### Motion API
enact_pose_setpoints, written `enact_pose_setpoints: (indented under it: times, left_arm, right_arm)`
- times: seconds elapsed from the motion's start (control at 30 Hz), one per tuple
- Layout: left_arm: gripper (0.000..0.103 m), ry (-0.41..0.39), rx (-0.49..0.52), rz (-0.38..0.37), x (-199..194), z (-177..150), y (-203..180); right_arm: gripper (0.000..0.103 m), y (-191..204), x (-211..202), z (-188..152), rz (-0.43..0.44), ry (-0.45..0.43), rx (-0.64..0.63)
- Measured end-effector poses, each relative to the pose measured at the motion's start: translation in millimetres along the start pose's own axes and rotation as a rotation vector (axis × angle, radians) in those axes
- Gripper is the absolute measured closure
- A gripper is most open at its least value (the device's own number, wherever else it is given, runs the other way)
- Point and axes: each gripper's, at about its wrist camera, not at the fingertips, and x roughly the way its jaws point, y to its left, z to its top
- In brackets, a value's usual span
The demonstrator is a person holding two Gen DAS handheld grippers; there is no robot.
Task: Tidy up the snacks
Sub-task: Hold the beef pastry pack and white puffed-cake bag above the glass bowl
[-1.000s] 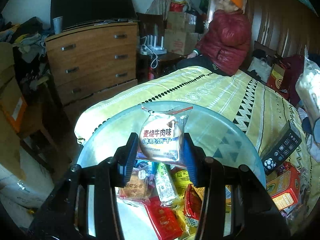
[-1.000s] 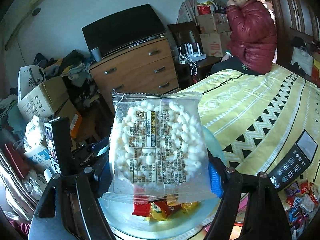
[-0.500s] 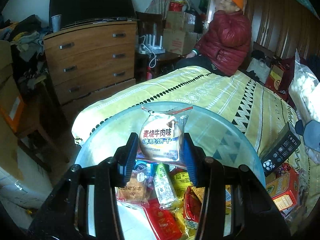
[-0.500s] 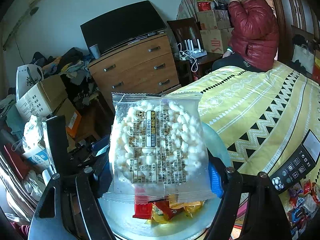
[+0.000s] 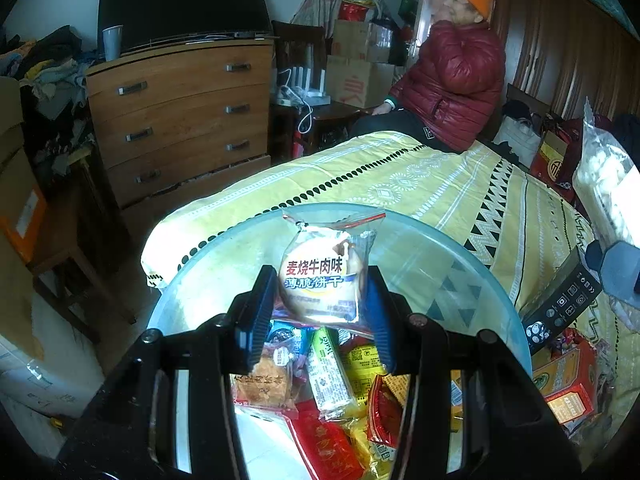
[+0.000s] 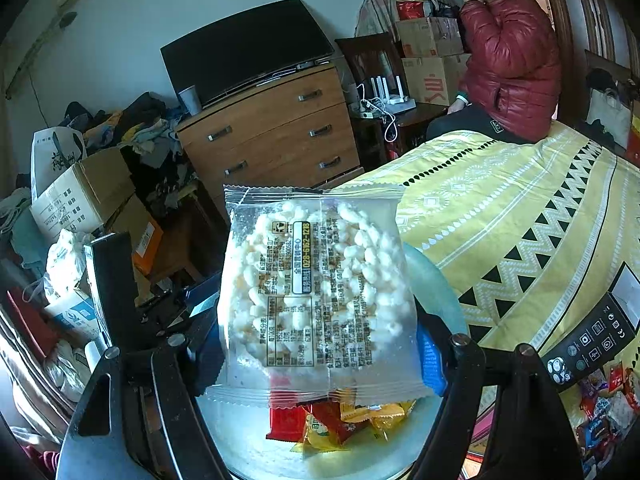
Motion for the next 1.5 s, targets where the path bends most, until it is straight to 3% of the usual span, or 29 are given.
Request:
enact_pose_setpoints:
  times: [1.5]
  left_arm:
    - [0.058, 0.023, -0.01, -0.019, 9, -8, -3]
  right_arm:
    - [0.023, -1, 11, -1, -0.008, 0.02, 0.008]
